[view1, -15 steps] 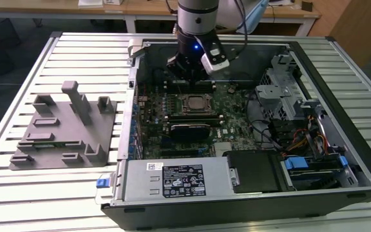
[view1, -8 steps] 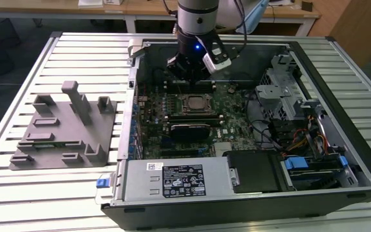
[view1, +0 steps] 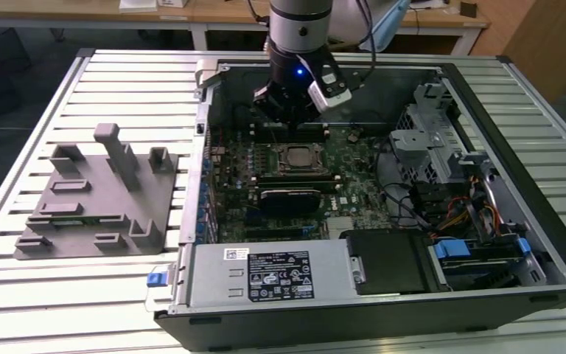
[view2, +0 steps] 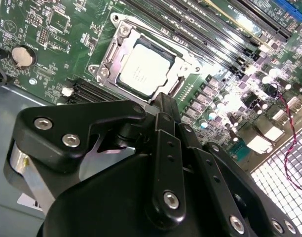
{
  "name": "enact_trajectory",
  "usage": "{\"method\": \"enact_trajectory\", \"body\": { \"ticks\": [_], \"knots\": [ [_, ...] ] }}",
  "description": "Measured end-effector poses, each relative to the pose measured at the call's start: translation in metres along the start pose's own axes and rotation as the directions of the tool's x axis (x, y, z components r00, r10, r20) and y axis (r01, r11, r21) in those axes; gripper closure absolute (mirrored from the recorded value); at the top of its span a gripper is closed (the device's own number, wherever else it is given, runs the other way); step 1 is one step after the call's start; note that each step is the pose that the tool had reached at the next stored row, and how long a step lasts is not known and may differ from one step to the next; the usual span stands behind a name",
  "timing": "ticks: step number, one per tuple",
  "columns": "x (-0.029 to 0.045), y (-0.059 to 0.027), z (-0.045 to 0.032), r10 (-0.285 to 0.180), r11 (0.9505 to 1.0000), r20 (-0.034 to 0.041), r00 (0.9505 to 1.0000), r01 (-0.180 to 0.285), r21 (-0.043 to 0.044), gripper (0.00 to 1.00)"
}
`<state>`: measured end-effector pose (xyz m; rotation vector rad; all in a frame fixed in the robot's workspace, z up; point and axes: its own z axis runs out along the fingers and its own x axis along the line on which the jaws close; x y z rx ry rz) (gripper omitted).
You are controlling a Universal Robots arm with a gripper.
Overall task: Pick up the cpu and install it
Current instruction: 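Install the first cpu locking lever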
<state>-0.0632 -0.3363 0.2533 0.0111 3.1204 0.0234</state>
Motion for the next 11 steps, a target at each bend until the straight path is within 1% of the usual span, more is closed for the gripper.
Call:
{"method": "enact_trajectory", "body": {
  "ticks": [4,6,7,9,10,11],
  "knots": [
    [0.0032,0.0,-0.0001,0.0,1.0,0.0,1.0,0.0,0.0001,0.89],
    [0.0036,0.0,-0.0001,0.0,1.0,-0.0006,1.0,0.0,-0.0005,0.89],
    [0.0036,0.0,-0.0001,0.0,1.0,-0.0027,1.0,0.0,-0.0012,0.89],
    [0.0037,0.0,-0.0002,0.0,1.0,-0.0098,1.0,0.0,-0.0012,0.89],
    [0.0038,0.0,-0.0002,0.0,1.0,-0.012,0.9999,0.0,-0.0011,0.89],
    [0.0047,0.0,-0.0002,0.0,1.0,-0.0124,0.9999,0.0,-0.0013,0.89]
  ]
}}
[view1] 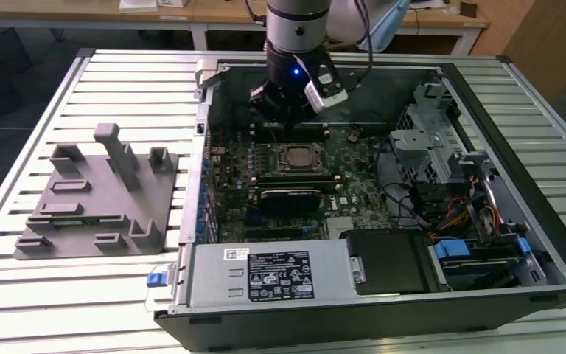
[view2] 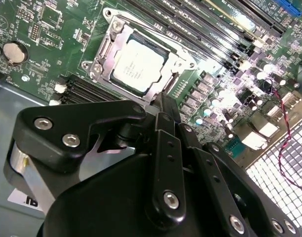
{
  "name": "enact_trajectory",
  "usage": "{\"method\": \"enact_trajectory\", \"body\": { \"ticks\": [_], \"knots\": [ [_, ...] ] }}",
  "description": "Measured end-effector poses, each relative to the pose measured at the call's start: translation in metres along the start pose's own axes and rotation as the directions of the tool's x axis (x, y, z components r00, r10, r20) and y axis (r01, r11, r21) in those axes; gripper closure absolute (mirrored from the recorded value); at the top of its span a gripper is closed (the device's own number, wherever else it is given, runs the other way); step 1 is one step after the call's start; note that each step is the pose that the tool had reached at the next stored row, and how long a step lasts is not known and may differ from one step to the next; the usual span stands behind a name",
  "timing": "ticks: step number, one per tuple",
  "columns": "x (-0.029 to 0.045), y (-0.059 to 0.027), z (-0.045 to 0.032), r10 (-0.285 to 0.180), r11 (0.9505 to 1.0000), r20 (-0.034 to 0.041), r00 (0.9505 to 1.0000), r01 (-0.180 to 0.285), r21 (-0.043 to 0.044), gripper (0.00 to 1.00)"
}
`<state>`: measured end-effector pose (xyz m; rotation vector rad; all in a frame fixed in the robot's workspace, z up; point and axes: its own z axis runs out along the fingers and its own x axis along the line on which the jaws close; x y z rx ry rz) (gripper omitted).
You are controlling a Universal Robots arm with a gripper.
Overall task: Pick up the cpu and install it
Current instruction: 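Install the first cpu locking lever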
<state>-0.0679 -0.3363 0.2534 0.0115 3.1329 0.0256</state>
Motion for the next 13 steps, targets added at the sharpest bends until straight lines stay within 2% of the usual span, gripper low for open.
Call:
{"method": "enact_trajectory", "body": {
  "ticks": [5,13],
  "knots": [
    [0.0137,0.0,-0.0001,0.0,1.0,0.0,1.0,0.0,0.0,0.89],
    [0.0244,0.0006,-0.0001,-0.002,1.0,-0.0001,1.0,0.002,0.0,0.89]
  ]
}}
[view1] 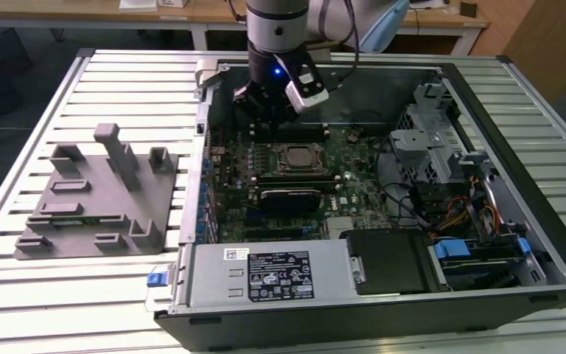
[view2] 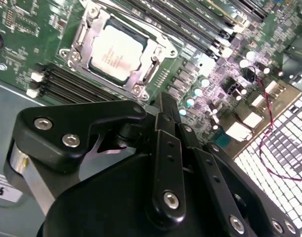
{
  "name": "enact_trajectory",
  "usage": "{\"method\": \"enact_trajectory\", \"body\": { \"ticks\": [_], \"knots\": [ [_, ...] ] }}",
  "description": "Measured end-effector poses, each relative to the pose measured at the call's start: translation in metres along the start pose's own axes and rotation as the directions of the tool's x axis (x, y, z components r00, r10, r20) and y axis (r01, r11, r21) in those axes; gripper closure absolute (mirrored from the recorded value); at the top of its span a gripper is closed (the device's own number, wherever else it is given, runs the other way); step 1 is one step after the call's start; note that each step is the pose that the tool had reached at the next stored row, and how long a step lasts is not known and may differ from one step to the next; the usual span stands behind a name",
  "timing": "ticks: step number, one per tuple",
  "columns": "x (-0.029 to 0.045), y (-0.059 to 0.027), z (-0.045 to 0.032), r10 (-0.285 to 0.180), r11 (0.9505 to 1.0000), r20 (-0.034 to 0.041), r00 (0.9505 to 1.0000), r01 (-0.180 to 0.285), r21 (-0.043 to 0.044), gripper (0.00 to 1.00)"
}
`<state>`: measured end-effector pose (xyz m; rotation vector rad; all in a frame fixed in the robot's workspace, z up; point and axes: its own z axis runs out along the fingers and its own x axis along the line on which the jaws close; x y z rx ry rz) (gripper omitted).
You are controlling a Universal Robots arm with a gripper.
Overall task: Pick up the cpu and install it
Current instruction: 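Install the first cpu locking lever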
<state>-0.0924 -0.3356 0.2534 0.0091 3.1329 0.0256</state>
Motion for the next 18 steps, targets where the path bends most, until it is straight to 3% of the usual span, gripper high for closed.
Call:
{"method": "enact_trajectory", "body": {
  "ticks": [6,18],
  "knots": [
    [0.01,0.0038,0.0001,-0.004,1.0,-0.0002,1.0,0.004,0.0001,0.89],
    [0.0174,0.0215,0.0005,-0.011,0.9999,-0.0001,0.9999,0.011,-0.0001,0.89]
  ]
}}
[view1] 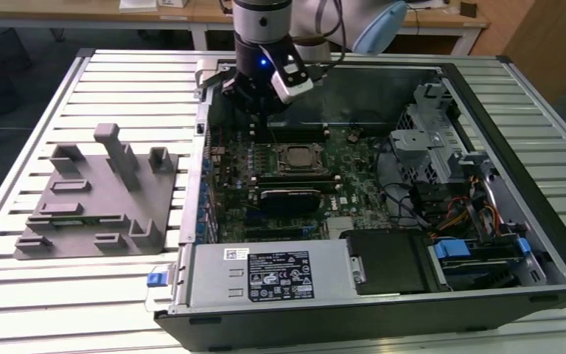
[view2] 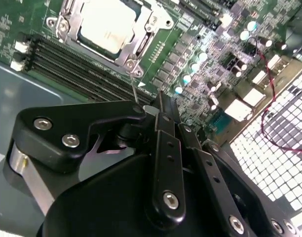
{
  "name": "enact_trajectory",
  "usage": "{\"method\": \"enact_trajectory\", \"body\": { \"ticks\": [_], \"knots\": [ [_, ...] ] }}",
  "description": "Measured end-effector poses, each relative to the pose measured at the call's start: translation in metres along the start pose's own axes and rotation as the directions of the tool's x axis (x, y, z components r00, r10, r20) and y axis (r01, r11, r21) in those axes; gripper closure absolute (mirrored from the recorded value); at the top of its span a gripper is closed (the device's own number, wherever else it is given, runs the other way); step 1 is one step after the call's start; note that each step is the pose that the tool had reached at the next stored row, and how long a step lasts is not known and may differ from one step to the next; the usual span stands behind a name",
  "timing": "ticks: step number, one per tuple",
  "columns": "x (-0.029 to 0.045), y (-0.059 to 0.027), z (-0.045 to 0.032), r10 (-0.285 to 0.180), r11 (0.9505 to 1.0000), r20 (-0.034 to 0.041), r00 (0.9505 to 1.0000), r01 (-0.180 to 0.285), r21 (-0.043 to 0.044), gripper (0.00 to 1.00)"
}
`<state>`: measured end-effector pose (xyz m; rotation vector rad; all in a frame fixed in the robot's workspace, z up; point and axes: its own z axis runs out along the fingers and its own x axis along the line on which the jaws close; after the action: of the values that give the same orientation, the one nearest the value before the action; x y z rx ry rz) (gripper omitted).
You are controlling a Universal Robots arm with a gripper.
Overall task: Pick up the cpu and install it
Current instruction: 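Install the first cpu locking lever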
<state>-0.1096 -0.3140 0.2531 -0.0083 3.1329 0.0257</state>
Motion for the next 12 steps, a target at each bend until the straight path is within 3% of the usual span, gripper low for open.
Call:
{"method": "enact_trajectory", "body": {
  "ticks": [5,9,12],
  "knots": [
    [0.0001,0.0088,0.0001,-0.006,1.0,-0.0002,1.0,0.006,0.0001,0.89],
    [-0.0004,0.0097,0.0001,-0.016,0.9999,-0.0004,0.9999,0.016,-0.0001,0.89],
    [-0.0047,0.0097,0.0002,-0.018,0.9998,-0.0004,0.9998,0.018,-0.0002,0.89]
  ]
}}
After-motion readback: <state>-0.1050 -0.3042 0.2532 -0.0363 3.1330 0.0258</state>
